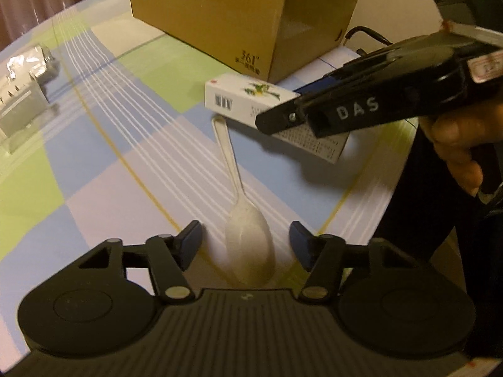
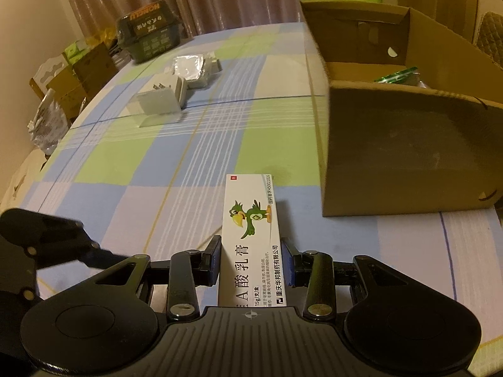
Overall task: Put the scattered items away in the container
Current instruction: 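Lift the spoon with the left gripper while the right carries the ointment box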
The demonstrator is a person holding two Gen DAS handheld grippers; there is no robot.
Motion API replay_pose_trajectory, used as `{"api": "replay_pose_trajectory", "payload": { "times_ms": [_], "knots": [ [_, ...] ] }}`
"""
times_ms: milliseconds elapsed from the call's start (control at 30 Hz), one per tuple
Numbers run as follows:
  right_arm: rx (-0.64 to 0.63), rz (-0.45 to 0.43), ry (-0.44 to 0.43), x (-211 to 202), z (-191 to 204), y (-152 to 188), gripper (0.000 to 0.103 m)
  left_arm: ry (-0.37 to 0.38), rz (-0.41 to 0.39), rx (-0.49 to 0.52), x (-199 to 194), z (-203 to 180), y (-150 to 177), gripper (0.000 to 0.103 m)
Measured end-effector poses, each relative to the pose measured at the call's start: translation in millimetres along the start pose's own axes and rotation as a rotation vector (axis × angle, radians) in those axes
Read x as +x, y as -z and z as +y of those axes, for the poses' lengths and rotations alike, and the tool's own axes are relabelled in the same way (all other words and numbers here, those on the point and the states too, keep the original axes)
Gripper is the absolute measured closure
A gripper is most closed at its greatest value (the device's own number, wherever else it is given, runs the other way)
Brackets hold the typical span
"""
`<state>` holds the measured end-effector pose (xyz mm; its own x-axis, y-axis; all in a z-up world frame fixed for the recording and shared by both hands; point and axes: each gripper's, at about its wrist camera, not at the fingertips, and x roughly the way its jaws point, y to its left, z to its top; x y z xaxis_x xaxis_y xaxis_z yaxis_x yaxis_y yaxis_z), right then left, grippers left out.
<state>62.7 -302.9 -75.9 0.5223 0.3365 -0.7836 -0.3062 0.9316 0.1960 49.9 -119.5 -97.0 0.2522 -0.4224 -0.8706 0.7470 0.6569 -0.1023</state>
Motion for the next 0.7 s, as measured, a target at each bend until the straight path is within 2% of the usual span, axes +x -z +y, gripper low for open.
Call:
{"api": "replay_pose_trajectory", "payload": {
  "times_ms": [133, 167, 200, 333, 700],
  "knots": [
    [0.014, 0.002, 0.003, -2, -5, 3, 0.068, -0.037, -0.003, 0.029, 4, -4, 0, 0.055],
    [0.018, 0.002, 0.002, -2, -7, 4, 0.068, -0.051, -0.001, 0.035, 5, -4, -2, 0.069],
    [0.021, 0.002, 0.001, -3, -7, 5, 0.068, -0.059, 0.000, 0.040, 4, -3, -3, 0.077],
    [0.027, -0.002, -0.003, -4, -10, 5, 0.068, -0.054, 0.015, 0.051, 2, 1, -4, 0.077],
    [0.027, -0.015, -0.008, -7, -9, 4, 0.068, -0.110, -0.052, 0.001, -26, 25, -5, 0.077]
  ]
}}
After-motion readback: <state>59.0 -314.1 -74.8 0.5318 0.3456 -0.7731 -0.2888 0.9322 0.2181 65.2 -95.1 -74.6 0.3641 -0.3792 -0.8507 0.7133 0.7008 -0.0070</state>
